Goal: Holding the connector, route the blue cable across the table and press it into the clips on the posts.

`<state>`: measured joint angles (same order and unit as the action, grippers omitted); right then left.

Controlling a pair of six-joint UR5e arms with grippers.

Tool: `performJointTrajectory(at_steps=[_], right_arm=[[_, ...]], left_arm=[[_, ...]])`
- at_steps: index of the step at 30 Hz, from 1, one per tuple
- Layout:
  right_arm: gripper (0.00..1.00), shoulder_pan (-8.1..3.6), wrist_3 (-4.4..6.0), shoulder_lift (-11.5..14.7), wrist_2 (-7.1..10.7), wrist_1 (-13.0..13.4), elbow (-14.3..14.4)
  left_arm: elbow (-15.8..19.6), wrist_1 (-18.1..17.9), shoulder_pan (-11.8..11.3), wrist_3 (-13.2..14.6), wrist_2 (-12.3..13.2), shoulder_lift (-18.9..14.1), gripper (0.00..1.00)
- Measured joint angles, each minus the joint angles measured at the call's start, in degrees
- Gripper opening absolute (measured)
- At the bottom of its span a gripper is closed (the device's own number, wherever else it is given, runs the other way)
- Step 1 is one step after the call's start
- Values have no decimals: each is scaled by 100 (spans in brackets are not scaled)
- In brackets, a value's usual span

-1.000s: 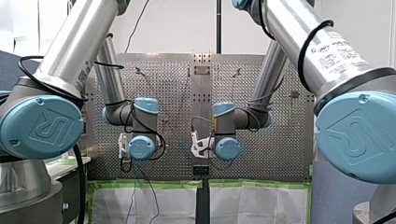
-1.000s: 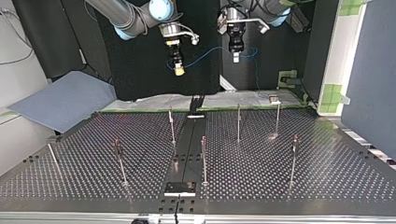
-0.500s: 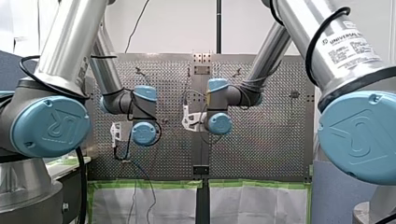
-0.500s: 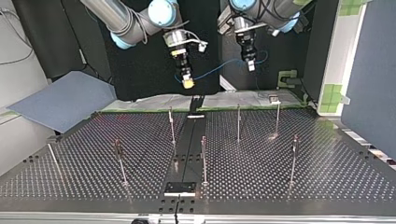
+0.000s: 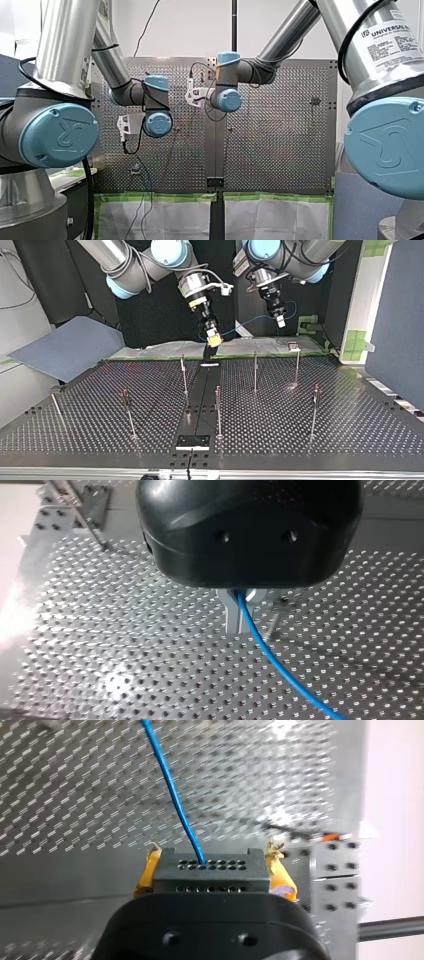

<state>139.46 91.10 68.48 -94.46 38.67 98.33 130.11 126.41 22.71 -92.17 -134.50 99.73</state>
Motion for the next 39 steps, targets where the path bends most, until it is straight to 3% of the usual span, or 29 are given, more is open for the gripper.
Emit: performJointTrajectory(at_steps=[4,7,16,29,39], right_arm=[[0,6,137,73,77,-195,-173],[0,11,181,5,115,-324,-293],[0,15,199,-269,172,-766,-733],[0,22,253,-512,208,-1438,-1403],[0,100,259,-811,243,-1810,-1934]], left_arm=[[-96,182,-89,-30,-6,-183,0],[-187,323,-149,-74,-3,-321,0],[-404,760,-331,-187,97,-762,0],[-685,1411,-586,-466,600,-1410,0],[-790,1757,-1100,-647,1146,-1816,0]])
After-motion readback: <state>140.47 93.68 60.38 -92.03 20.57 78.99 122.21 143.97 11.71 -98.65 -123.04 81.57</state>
